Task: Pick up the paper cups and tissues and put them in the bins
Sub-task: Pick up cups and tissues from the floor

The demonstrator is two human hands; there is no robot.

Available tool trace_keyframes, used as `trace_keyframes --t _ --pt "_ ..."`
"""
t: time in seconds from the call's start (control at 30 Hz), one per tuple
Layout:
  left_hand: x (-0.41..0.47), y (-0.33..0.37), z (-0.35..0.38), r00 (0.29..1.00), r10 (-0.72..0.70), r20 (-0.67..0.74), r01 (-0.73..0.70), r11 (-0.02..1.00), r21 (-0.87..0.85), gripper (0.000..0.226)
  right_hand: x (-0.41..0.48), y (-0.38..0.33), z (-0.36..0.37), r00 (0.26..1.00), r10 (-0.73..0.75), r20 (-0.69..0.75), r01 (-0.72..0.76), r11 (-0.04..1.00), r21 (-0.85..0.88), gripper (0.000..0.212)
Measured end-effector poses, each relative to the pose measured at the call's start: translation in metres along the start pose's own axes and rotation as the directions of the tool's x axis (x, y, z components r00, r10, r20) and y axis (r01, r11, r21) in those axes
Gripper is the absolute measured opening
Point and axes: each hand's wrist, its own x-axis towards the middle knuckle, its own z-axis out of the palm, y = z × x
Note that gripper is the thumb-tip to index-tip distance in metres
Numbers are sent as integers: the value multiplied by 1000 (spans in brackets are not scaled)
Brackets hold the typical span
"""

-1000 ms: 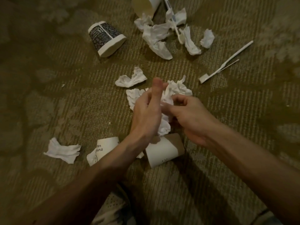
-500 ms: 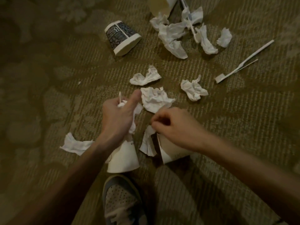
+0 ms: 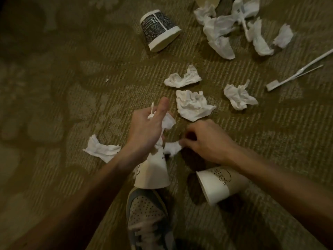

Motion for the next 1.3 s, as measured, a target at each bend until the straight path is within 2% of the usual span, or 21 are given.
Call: trace_keyframes --t 0.07,0.17,0.23,0.3,0.43,0.47,0.5,0.53,0.6,0.63,0.67,0.7,0.77,0.83,0.9,0.97,1.03,1.1,1.2,1.23,1.3 --pt "-2 1 2 1000 -9 16 9 1000 -2 58 -2 0 -6 994 108 -22 -91 918 385 8" --pt "-7 3 10 999 20 34 -20 1000 9 57 -5 -7 -16 980 199 -12 -121 645 755 7" --pt "-9 6 17 997 32 63 -32 999 -6 56 -6 -14 -19 980 197 4 -102 485 868 10" --pt "-13 11 25 994 31 105 -24 997 -68 51 -8 -17 -21 982 187 30 -101 379 920 16" --pt "-14 18 28 988 67 142 -40 982 -185 41 -14 -16 -27 994 18 109 -110 222 969 28" --pt "-12 19 26 989 76 124 -51 979 -195 38 -14 -15 -30 994 17 112 -113 201 973 29" --pt "-10 20 24 993 73 91 -54 980 -191 34 -12 -12 -32 993 59 100 -111 210 972 27" --pt "-6 19 21 998 56 43 -48 984 -174 31 -9 -9 -33 988 141 58 -96 280 955 24" --pt "2 17 15 999 13 -53 -20 991 -133 29 -1 -1 -34 953 270 -136 -64 619 783 16" --pt "5 16 13 997 -1 -72 -7 994 -109 29 2 3 -34 942 242 -232 -48 782 622 19" --pt "6 15 12 998 -14 -65 8 996 -90 31 5 8 -33 945 168 -282 -22 889 458 28" --pt "6 14 11 999 -30 -39 26 996 -83 32 8 11 -32 955 99 -280 -4 948 319 39" --pt "4 11 13 998 -63 8 63 994 -91 35 14 14 -25 969 41 -244 -18 995 94 50" --pt "3 10 15 996 -84 18 86 993 -84 34 18 15 -20 962 29 -270 -42 998 -42 45" --pt "5 10 17 994 -105 16 106 992 -70 29 20 15 -19 945 18 -328 -30 999 -30 31" --pt "7 10 18 993 -119 23 121 989 -81 31 19 16 -23 941 47 -334 -28 998 63 17" --pt "6 11 20 994 -110 23 112 990 -91 30 17 17 -28 960 111 -258 -37 961 275 5" --pt "5 13 24 997 -79 27 81 994 -74 27 13 13 -33 976 156 -149 -58 855 516 11" --pt "1 20 35 991 -32 129 41 997 -63 34 3 3 -38 994 104 -20 -52 642 765 22" --pt "-1 22 39 984 -24 179 39 996 -79 38 0 -1 -38 997 79 4 -48 565 824 24" --pt "-5 26 46 971 -3 237 33 992 -123 46 -6 -6 -40 999 50 7 -30 480 877 21"
